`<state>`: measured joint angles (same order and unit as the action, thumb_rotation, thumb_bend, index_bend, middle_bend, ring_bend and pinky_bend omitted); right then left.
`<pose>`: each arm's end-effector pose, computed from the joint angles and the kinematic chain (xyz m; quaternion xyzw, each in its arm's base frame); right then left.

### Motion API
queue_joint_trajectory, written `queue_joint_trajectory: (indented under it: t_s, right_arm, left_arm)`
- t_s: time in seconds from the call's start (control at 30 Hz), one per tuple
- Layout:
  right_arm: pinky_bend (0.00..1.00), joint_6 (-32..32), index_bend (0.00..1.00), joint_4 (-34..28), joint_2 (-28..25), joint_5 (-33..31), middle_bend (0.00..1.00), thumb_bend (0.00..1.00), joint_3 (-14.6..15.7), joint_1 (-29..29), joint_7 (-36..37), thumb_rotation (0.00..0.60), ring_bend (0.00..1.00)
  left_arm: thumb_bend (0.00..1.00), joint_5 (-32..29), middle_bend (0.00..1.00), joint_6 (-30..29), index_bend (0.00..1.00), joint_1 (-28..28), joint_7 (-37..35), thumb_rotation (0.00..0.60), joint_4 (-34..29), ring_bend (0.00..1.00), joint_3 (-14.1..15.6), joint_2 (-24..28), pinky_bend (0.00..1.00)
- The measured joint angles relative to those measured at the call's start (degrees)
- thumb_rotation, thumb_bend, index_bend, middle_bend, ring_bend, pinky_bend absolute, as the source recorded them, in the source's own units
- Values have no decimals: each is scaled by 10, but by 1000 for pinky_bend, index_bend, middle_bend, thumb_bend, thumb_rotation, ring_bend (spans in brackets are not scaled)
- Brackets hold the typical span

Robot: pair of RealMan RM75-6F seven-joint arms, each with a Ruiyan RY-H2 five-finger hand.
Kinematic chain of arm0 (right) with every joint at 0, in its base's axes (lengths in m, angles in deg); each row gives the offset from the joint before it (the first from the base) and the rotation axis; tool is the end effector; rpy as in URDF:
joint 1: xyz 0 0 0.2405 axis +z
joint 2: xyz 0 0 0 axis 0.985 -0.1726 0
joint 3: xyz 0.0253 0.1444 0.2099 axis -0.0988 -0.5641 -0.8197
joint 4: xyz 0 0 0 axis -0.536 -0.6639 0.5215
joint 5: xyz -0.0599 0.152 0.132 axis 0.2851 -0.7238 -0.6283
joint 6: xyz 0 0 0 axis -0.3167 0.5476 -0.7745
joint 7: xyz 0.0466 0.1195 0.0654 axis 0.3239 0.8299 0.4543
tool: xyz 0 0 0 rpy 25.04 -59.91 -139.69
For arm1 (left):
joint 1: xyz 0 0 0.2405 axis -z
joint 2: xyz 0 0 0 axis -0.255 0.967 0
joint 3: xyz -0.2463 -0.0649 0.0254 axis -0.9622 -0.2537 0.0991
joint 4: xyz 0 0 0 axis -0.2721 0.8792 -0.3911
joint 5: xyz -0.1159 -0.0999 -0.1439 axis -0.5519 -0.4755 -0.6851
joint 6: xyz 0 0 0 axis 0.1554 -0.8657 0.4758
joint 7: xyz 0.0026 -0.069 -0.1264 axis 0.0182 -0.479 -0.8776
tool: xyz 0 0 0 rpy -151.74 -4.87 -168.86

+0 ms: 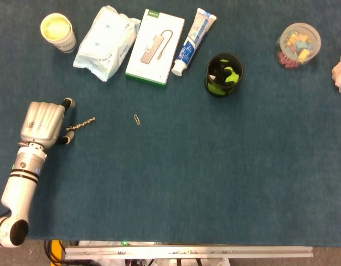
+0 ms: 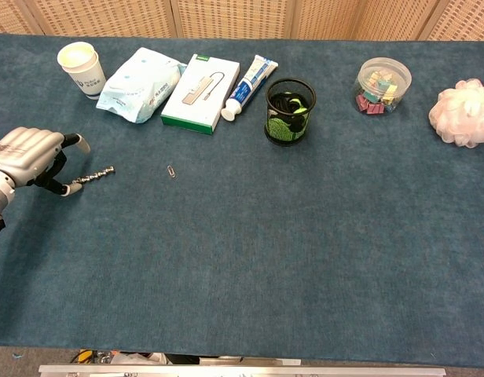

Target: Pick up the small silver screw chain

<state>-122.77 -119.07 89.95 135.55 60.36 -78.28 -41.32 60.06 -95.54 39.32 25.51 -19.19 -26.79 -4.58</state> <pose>-0.3317 -0.1722 0.2217 0.5629 -0.3804 0.3641 0.6371 -0.2950 0.2806 -0.0003 -0.7174 -0.3810 -0.2364 0.5333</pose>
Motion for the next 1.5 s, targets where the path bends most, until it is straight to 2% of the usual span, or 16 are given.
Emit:
queue_joint_trajectory:
  t_s: [0.47, 0.87, 1.17, 1.5]
  right_arm:
    - [186, -13, 120, 4, -2, 2, 290, 0, 2, -10, 9, 600, 133]
    - [186, -8, 120, 12, 1, 1, 291, 0, 1, -9, 16, 600, 133]
    - [186, -8, 120, 19, 3, -2, 291, 0, 1, -11, 23, 600, 133]
    - [186, -10, 120, 23, 4, -5, 291, 0, 0, -15, 28, 600, 133]
  left_arm:
    - [210, -40, 831, 7, 306, 15, 19, 600, 37, 861, -31, -20, 947]
    - [211, -48, 831, 8, 378, 15, 50, 600, -3, 861, -19, 1, 947]
    - [239, -63, 835, 8, 468, 19, 70, 600, -12, 866, -18, -4, 947]
    - [286, -79, 836, 13, 471, 26, 85, 600, -11, 867, -19, -7, 947]
